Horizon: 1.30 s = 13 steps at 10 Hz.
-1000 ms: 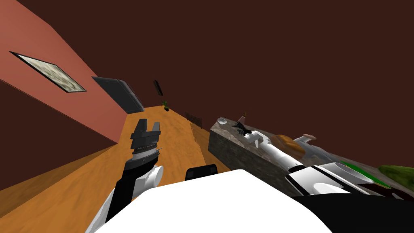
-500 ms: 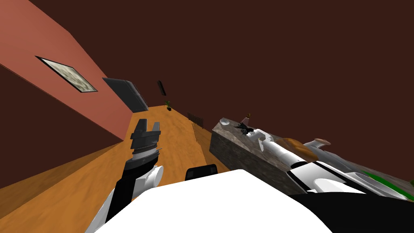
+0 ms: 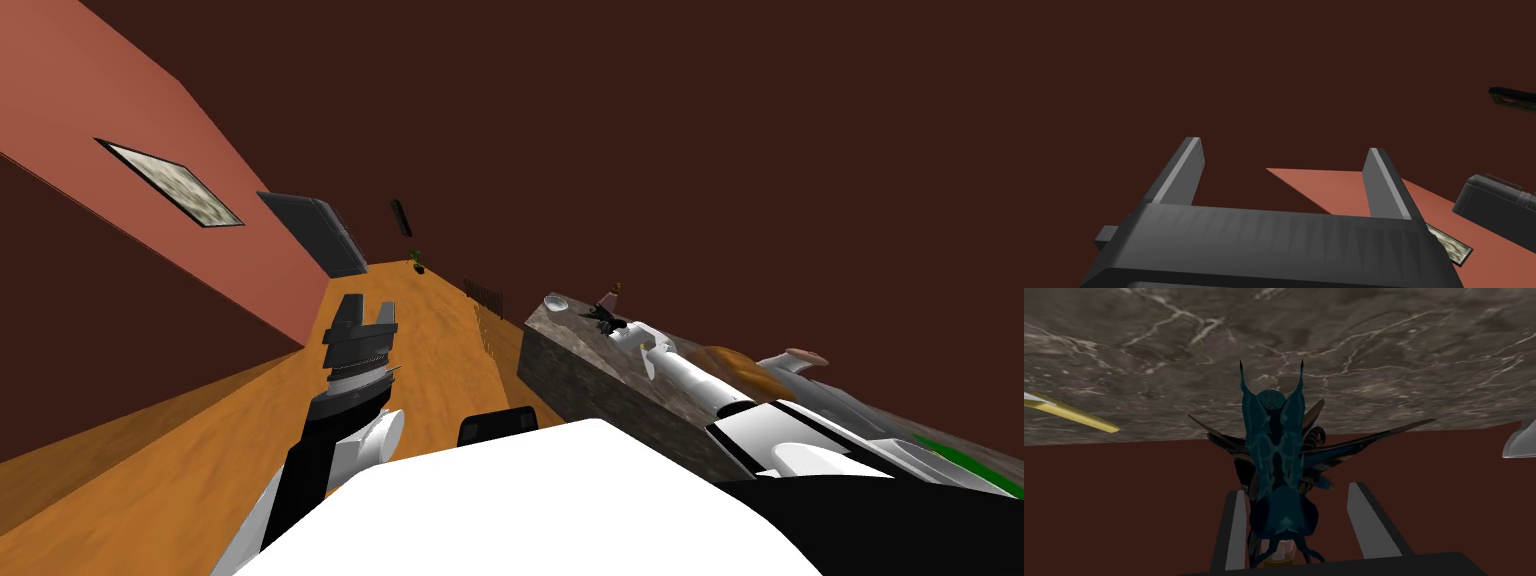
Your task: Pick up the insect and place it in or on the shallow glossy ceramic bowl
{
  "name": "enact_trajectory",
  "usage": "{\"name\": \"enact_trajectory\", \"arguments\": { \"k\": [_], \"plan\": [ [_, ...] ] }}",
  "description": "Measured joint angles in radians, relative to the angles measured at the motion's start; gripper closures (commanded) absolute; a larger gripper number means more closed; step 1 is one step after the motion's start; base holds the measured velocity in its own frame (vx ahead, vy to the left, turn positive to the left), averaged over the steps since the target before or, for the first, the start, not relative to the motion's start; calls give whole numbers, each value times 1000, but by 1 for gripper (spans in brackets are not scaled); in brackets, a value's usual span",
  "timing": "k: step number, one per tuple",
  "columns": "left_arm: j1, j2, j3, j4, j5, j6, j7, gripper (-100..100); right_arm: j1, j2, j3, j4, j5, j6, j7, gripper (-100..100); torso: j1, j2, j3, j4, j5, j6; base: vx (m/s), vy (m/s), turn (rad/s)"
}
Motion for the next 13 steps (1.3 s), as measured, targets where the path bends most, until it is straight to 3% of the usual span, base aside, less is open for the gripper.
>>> {"name": "enact_trajectory", "arguments": {
  "k": [3,4,5,6,7,8,13],
  "plan": [
    [0,0,0,0,0,0,0,0,1,-1,-1,1,1,1,0,100,1,0,0,0,-1,-2,0,0,0],
    [0,0,0,0,0,0,0,0,1,-1,-1,1,1,1,0,0,1,0,0,0,-1,-2,0,0,0],
    [0,0,0,0,0,0,0,0,1,-1,-1,1,1,1,0,100,1,0,0,0,-1,-2,-50,37,-39],
    [0,0,0,0,0,0,0,0,-5,-9,0,-12,-8,12,3,100,4,2,1,1,0,-2,-31,25,-11],
    [0,0,0,0,0,0,0,0,-6,-10,0,-14,-10,16,4,0,3,2,1,1,0,-2,0,0,0],
    [0,0,0,0,0,0,0,0,-5,-9,0,-14,-10,15,4,100,2,1,1,0,0,-2,-50,75,74],
    [0,0,0,0,0,0,0,0,22,-69,12,-43,30,114,-43,100,14,3,1,0,3,-1,-47,139,61]
  ]
}}
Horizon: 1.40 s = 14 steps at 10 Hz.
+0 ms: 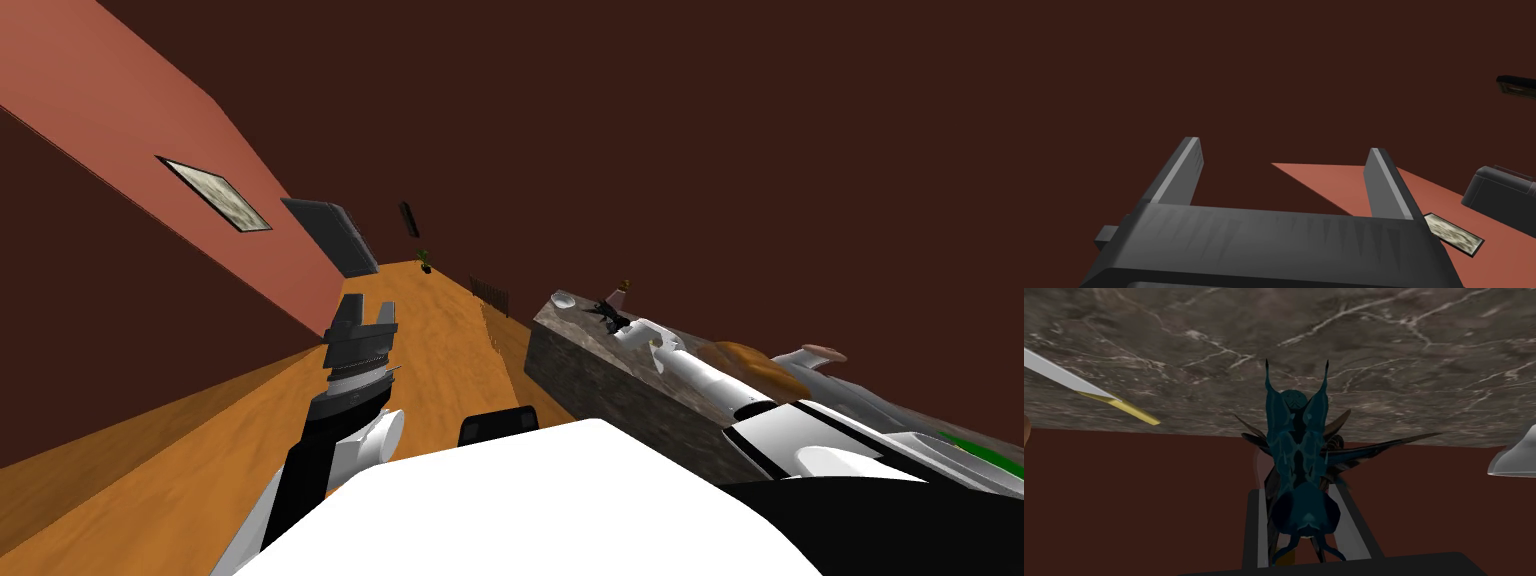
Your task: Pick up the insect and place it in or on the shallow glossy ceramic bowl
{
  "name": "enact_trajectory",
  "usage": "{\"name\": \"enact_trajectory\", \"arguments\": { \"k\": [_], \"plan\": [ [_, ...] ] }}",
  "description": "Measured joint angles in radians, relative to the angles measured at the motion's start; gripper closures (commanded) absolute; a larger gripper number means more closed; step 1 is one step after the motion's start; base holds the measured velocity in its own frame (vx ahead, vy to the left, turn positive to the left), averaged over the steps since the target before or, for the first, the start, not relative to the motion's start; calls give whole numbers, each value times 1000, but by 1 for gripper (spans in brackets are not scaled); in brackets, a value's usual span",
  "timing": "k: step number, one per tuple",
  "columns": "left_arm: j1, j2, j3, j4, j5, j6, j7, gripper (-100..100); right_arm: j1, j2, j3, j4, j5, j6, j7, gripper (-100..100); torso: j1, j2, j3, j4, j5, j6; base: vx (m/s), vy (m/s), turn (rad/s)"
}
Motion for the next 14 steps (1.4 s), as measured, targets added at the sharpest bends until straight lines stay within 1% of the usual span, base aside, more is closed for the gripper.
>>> {"name": "enact_trajectory", "arguments": {
  "k": [3,5,6,8,9,10,11,13,14],
  "plan": [
    [0,0,0,0,0,0,0,0,19,-33,2,-25,17,55,-24,100,-1,-2,-1,0,1,0,-11,115,52],
    [0,0,0,0,0,0,0,0,21,-53,6,-31,24,89,-33,100,-2,-4,-2,-1,1,0,9,95,50],
    [0,0,0,0,0,0,0,0,26,-61,6,-44,30,110,-40,100,-2,-4,-2,-1,1,0,12,132,66],
    [0,0,0,0,0,0,0,0,40,-87,5,-61,34,158,-53,100,3,-6,-3,-1,2,0,56,150,63],
    [0,0,0,0,0,0,0,0,38,-93,7,-59,33,176,-54,100,2,-7,-4,-1,2,0,86,94,18],
    [0,0,0,0,0,0,0,0,34,-98,5,-61,27,194,-52,100,0,-9,-5,-1,2,0,185,22,-3],
    [0,0,0,0,0,0,0,0,24,-99,0,-62,10,211,-44,100,-5,-15,-8,-2,2,-1,258,-23,4],
    [1,0,0,0,0,0,0,0,2,-106,-16,-66,-32,224,-21,100,-10,-22,-12,-4,0,-3,244,-37,10],
    [1,0,0,0,0,0,0,0,-5,-115,-31,-80,-62,230,-8,100,-11,-23,-12,-3,0,-3,231,-15,6]
  ]
}}
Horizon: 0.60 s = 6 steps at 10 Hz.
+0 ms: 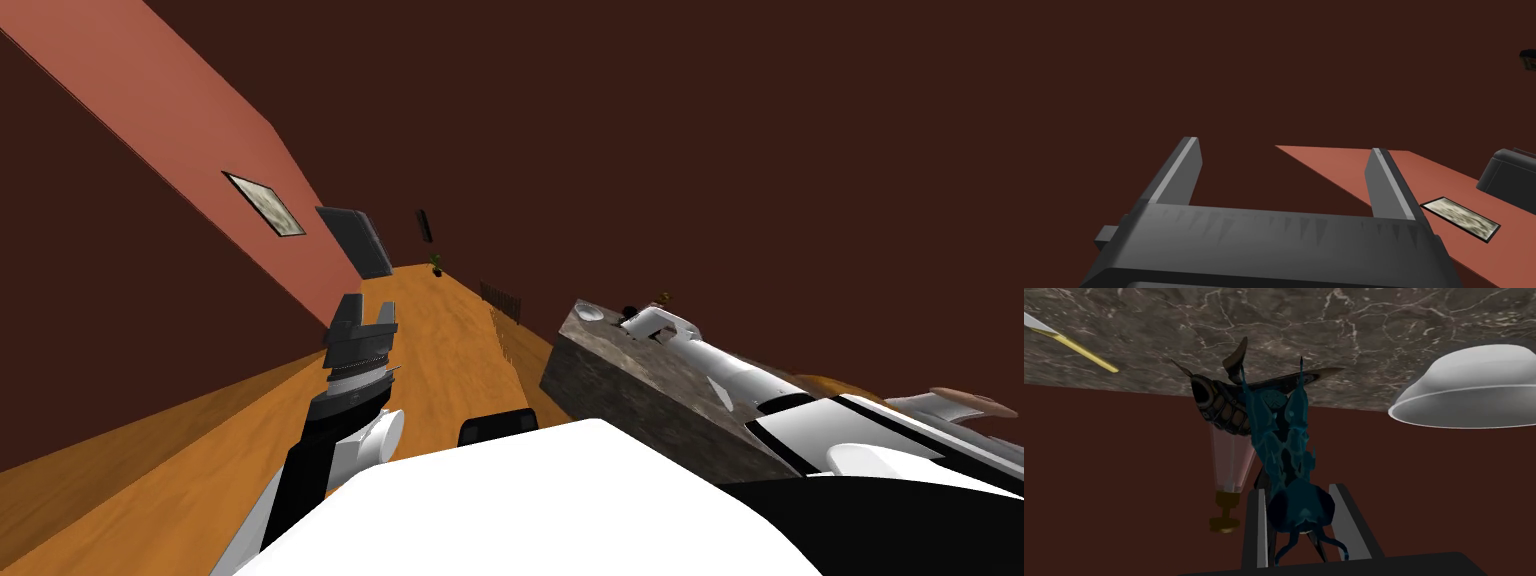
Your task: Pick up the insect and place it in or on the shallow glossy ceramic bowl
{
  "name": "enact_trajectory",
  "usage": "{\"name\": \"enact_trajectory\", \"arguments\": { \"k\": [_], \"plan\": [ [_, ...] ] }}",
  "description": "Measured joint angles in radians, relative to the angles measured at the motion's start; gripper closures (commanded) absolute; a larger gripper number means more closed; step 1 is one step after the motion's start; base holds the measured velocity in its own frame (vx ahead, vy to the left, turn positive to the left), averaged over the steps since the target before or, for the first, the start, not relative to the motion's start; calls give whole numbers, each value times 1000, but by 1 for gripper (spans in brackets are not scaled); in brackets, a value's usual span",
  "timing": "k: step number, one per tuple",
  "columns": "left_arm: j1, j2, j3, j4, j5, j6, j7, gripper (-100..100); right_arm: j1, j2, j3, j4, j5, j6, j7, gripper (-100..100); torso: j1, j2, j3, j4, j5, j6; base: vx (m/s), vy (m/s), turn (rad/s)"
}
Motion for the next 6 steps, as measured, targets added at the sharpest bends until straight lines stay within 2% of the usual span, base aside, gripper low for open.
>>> {"name": "enact_trajectory", "arguments": {
  "k": [2,3,5,6],
  "plan": [
    [0,0,0,0,0,0,0,0,-47,1,-10,17,-46,-12,36,100,0,0,0,0,-1,-1,248,-34,5],
    [0,0,0,0,0,0,0,0,-51,-10,-24,-6,-74,-5,46,100,0,0,0,1,0,-1,180,-43,10],
    [0,0,0,0,0,0,0,0,-94,-8,-28,4,-106,-9,73,100,-3,7,4,2,-2,-1,140,-53,-3],
    [0,0,0,0,0,0,0,0,-102,-12,-37,-6,-128,-10,84,100,-3,8,5,3,-2,-1,187,-44,-11]
  ]
}}
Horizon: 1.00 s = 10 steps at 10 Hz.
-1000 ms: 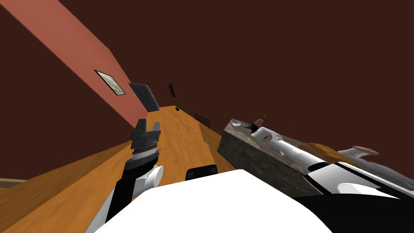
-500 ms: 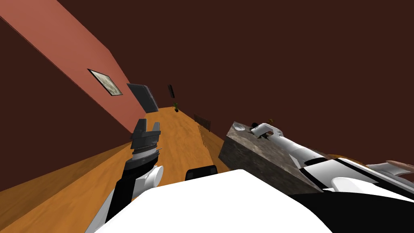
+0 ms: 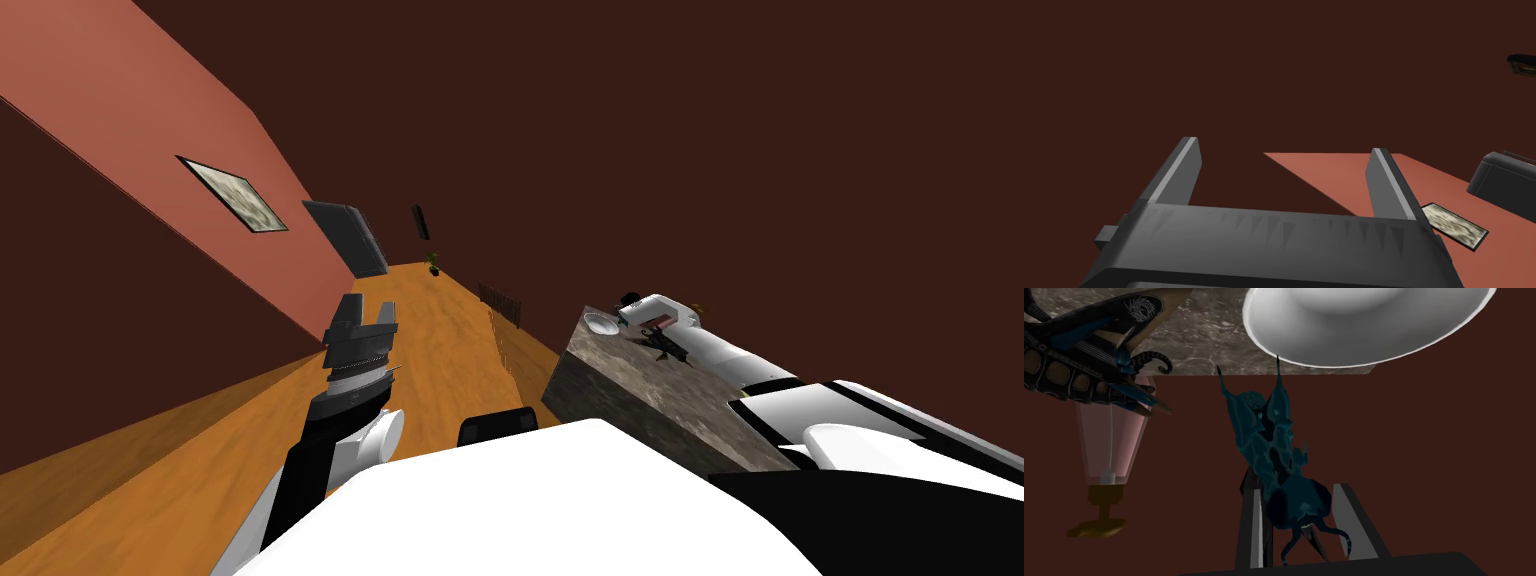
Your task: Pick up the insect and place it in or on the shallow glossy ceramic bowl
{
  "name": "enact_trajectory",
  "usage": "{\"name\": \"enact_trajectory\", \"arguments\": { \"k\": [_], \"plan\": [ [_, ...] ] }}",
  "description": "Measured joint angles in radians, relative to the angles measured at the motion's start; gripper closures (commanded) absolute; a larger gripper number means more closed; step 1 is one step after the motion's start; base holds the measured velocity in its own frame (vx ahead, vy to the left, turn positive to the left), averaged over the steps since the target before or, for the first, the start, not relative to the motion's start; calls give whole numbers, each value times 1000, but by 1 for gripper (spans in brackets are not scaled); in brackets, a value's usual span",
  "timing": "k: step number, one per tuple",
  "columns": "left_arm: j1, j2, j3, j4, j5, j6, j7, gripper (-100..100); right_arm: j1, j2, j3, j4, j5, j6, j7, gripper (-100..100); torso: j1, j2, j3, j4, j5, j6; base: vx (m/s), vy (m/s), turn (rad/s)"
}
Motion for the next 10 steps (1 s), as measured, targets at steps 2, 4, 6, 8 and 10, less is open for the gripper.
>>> {"name": "enact_trajectory", "arguments": {
  "k": [2,4,6,8,10],
  "plan": [
    [0,0,0,0,0,0,0,0,-22,-5,-8,-3,-24,0,17,-100,1,4,2,0,-1,0,53,-11,11],
    [0,0,0,0,0,0,0,0,-22,-5,-8,-3,-24,0,17,-100,2,11,6,2,-1,1,4,0,1],
    [0,0,0,0,0,0,0,0,-22,-5,-8,-3,-24,0,17,-100,2,13,7,3,-1,1,0,0,0],
    [0,0,0,0,0,0,0,0,-22,-5,-8,-3,-24,0,17,-100,2,13,7,3,-1,1,15,-4,-40],
    [0,0,0,0,0,0,0,0,-4,-51,3,-61,-51,10,-17,-100,1,10,6,2,-1,1,71,-22,-133]
  ]
}}
